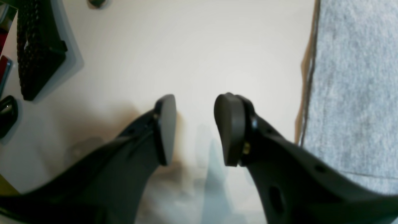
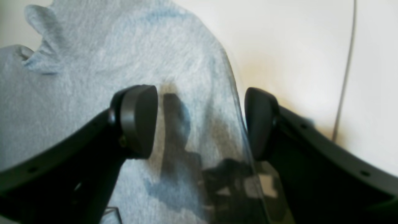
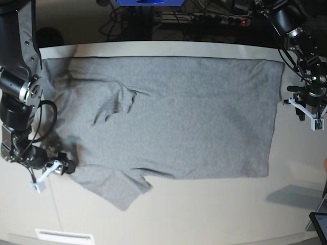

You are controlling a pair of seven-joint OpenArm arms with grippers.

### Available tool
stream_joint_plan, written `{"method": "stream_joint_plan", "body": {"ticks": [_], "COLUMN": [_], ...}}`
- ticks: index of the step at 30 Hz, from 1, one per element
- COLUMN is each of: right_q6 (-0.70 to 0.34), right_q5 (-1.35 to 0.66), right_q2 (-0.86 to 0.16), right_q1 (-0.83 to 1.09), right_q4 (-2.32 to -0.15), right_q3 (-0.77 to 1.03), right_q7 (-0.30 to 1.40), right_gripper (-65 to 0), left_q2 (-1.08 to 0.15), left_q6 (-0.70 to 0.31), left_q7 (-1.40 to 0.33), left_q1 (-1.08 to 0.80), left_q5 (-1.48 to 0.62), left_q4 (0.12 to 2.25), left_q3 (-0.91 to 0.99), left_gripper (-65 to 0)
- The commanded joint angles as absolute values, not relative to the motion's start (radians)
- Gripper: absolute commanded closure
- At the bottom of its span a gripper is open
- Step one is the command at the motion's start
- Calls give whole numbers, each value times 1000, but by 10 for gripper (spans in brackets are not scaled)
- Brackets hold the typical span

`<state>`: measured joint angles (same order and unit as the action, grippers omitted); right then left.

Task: Fold the T-shirt properly
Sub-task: 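Move the right gripper along the shirt's side to the hem corner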

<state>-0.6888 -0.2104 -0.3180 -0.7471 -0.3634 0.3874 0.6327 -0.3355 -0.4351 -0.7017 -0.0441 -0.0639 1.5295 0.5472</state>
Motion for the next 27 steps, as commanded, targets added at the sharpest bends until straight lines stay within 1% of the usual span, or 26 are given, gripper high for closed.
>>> {"method": "stream_joint_plan", "body": {"ticks": [1,10,12,15,17,22,24,27], "right_q6": [-698,-698,-698,-698,-698,-698,-698,-698], "right_q5": [-228,-228,-228,-228,-228,-229,-229,-229], "right_q2": [-328,-323,-323,-305,-298,-277,-277,-277], "right_q1": [-783,-776,-776,-774,-774,-774,-774,-774], "right_q4": [-377,-377,-377,-377,-377,-377,-377,-377], "right_q3": [386,386,386,380,351,334,334,332], "right_q7": [625,634,634,634,634,628,627,627], "right_gripper": [-408,-403,-379,-319,-302,-289,-232,-112], "left_q2": [-357,-357,-357,-357,-357,-357,-357,-357], "left_q6": [-430,-430,-430,-430,-430,-430,-430,-430], "left_q7": [-677,-677,-677,-677,-677,-679,-679,-679], "left_q1": [-35,-35,-35,-35,-35,-35,-35,-35], "left_q5": [-68,-68,-68,-68,-68,-68,-65,-64], "left_q4": [1549,1550,1549,1549,1549,1547,1547,1544], "left_q3": [552,549,547,547,547,552,552,552], "left_gripper": [-244,-244,-244,-244,-244,-244,-244,-244]}}
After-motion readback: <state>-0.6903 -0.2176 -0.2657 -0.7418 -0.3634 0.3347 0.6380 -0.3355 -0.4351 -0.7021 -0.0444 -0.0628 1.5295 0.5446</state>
